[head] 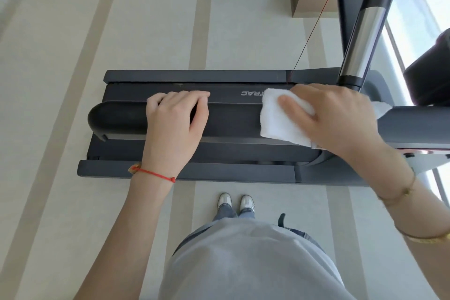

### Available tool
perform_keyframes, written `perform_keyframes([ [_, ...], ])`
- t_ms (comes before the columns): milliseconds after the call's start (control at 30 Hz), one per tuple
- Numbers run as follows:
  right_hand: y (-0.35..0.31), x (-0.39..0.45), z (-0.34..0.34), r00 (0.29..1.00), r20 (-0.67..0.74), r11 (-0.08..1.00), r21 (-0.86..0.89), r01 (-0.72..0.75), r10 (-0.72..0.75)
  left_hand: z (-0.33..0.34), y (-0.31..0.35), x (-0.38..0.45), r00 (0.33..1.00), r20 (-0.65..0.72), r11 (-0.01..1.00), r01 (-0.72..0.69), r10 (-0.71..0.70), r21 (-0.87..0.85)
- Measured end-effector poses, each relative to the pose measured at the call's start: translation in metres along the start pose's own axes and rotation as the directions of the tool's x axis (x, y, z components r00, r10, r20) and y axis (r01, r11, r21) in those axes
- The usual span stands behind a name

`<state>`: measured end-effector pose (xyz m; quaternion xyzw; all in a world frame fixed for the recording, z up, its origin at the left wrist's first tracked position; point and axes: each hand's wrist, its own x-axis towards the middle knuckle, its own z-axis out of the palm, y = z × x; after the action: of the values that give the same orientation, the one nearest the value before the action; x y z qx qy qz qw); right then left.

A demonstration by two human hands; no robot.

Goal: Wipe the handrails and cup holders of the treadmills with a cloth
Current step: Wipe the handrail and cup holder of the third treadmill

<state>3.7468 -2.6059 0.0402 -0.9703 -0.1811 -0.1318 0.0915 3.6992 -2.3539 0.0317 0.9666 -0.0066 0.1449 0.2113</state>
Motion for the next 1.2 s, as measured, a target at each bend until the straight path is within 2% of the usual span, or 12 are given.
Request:
perform_keyframes([
  [67,-0.005,0.009,0.003,0.997,0.071,1.0,0.007,-0.018,0.018,0.0,-0.001,0.0,1.0,0.008,1.0,-0.009,0.009,0.015],
  [133,-0.023,0.019,0.006,0.994,0.101,0.999,0.042,0.035,-0.039,0.001,-0.002,0.0,1.0,0.006,0.999,-0.017,0.017,0.027],
  [333,-0.03,0.015,0.003,0.989,0.096,0.992,0.064,0.11,-0.116,0.001,-0.001,0.0,1.0,0.002,0.999,-0.021,0.021,0.041],
  [533,0.002,0.008,-0.006,0.991,0.119,0.997,0.053,-0.061,0.054,0.0,-0.002,0.0,1.0,0.025,0.998,-0.018,0.016,0.053],
  [733,-0.052,0.018,0.016,0.992,0.053,0.993,-0.019,0.117,-0.115,0.0,-0.003,-0.001,0.999,0.02,0.997,-0.028,0.027,0.077],
  [933,-0.017,-0.008,0.011,0.96,-0.111,0.965,0.022,0.26,-0.256,0.001,-0.003,-0.001,1.0,0.007,0.997,-0.025,0.024,0.066],
  [1000,-0.005,-0.01,0.009,0.967,-0.119,0.974,0.0,0.226,-0.225,0.001,-0.002,0.0,1.0,0.013,0.998,-0.022,0.021,0.059],
  [1133,-0.009,0.001,0.006,0.995,-0.072,0.997,-0.004,0.072,-0.073,0.001,-0.003,-0.001,1.0,0.012,0.998,-0.017,0.016,0.059],
  [1200,-0.027,0.01,0.01,0.996,-0.032,0.996,-0.009,0.088,-0.088,0.001,-0.003,-0.001,1.0,-0.003,0.998,-0.021,0.021,0.062],
])
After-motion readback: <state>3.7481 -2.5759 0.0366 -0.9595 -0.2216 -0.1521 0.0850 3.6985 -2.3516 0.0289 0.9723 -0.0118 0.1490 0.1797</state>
